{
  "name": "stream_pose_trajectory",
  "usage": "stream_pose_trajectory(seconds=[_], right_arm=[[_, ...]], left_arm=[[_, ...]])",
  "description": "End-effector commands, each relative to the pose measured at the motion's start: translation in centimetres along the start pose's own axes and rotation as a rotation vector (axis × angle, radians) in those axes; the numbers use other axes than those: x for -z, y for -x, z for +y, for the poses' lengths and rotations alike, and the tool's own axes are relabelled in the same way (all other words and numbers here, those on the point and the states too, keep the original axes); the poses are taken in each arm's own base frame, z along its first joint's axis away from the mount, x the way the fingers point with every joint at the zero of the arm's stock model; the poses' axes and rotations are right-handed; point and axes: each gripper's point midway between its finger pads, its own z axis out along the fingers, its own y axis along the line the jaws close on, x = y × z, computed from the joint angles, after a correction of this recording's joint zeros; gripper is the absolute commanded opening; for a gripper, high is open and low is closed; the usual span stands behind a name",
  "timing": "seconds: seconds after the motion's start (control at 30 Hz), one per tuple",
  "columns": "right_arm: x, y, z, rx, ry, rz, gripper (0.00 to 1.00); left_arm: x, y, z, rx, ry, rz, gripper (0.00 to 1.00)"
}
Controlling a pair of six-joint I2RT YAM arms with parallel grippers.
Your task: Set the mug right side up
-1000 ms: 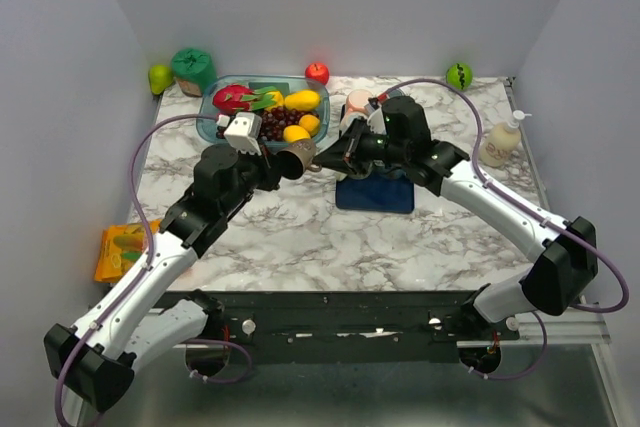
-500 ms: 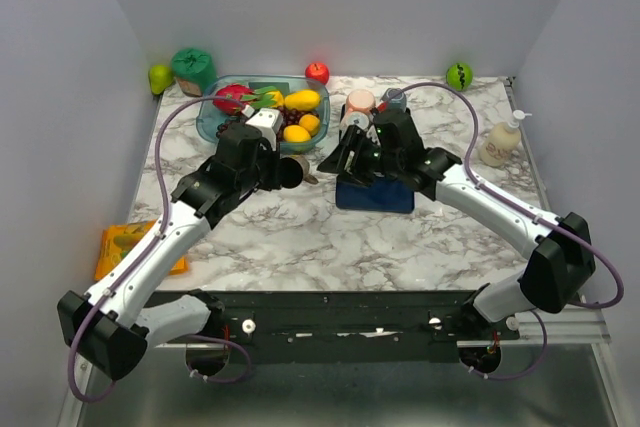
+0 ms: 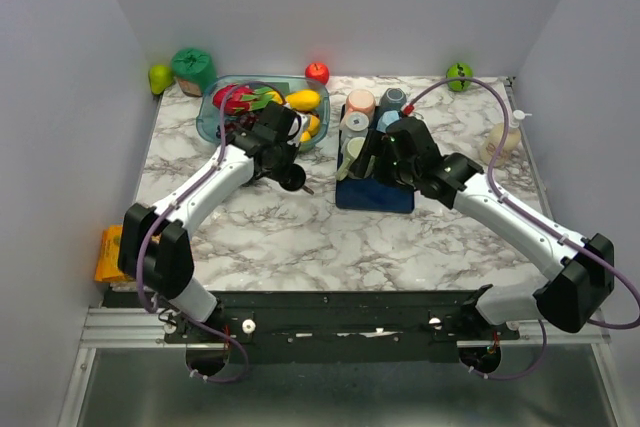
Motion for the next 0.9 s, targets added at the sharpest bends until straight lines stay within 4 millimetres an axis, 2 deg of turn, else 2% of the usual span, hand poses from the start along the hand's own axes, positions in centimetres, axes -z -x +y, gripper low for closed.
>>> stream_pose_trajectory(seconds=[0.0,0.2,0.6,0.73,0.8,0.87], right_arm=[[0.0,-1.4,-3.7,0.074,-0.137,0.026,1.0],[-0.2,-2.1,-4.5,0.088,-0.165,0.051,1.0],[-1.3,-2.4,-4.0,0.105,-0.172,0.099,1.0],[-1.8,-2.1,-3.9,0.131,-0.183,0.107,1.0],[-2.1,-2.2,-3.9,0.135,-0.193,0.119,1.0],[-2.3,-2.2,-3.8,0.137,-0.192,0.123,1.0]], left_arm=[[-2.3,0.8,2.5,-0.017,0.034,0.069,0.0],[-5.1,0.0,6.4,0.016,0.14,0.159,0.0],[-7.6,1.9,8.9,0.098,0.129,0.158,0.01],[-8.0,2.4,8.9,0.108,0.105,0.161,0.17],[-8.3,2.5,9.1,0.105,0.106,0.17,0.28],[-8.4,2.5,9.1,0.106,0.1,0.181,0.31]])
